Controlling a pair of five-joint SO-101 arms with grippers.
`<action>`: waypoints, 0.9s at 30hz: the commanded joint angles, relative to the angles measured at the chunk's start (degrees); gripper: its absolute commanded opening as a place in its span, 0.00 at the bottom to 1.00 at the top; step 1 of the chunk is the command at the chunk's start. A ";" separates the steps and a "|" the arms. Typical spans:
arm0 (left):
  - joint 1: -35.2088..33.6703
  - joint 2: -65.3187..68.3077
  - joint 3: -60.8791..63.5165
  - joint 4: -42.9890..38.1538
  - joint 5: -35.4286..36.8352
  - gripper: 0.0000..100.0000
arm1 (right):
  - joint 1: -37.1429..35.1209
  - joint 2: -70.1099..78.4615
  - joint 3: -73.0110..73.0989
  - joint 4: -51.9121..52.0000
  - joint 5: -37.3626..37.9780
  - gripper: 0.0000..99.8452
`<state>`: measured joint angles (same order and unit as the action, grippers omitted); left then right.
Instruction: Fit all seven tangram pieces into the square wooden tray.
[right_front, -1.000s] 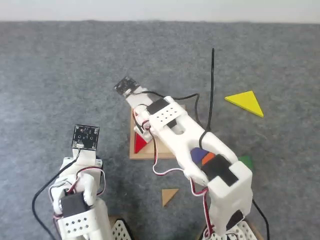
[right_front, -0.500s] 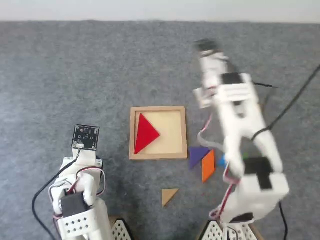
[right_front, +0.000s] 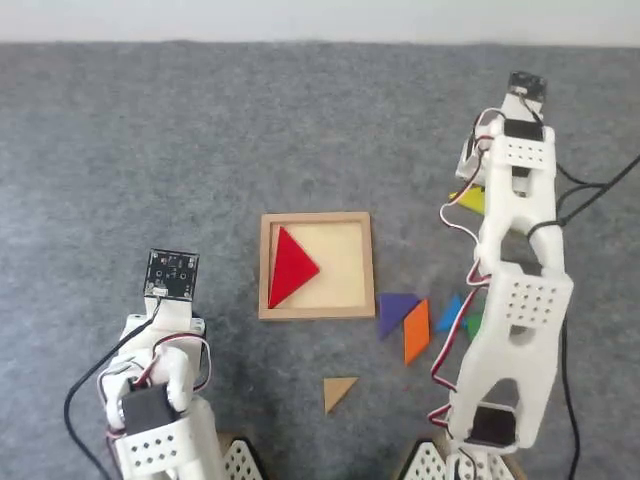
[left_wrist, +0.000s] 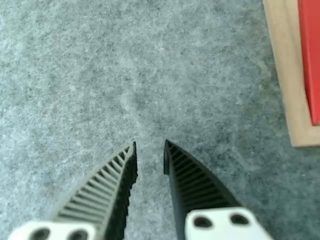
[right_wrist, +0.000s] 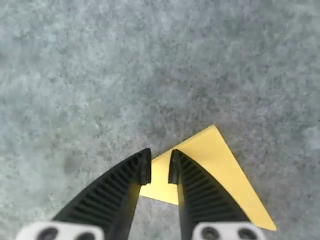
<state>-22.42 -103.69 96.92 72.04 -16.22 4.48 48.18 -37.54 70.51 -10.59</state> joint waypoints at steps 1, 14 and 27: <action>0.18 -0.70 -0.48 0.44 0.35 0.09 | 0.40 1.19 -7.65 3.30 -0.88 0.09; 0.18 -0.62 -0.48 0.44 0.35 0.09 | 4.09 6.81 -15.03 2.51 1.23 0.01; 0.18 -0.62 -0.48 0.44 0.35 0.09 | -9.71 7.25 -14.77 15.25 34.73 0.01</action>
<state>-22.42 -103.69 96.92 72.04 -16.22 -0.35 56.00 -50.55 82.20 14.46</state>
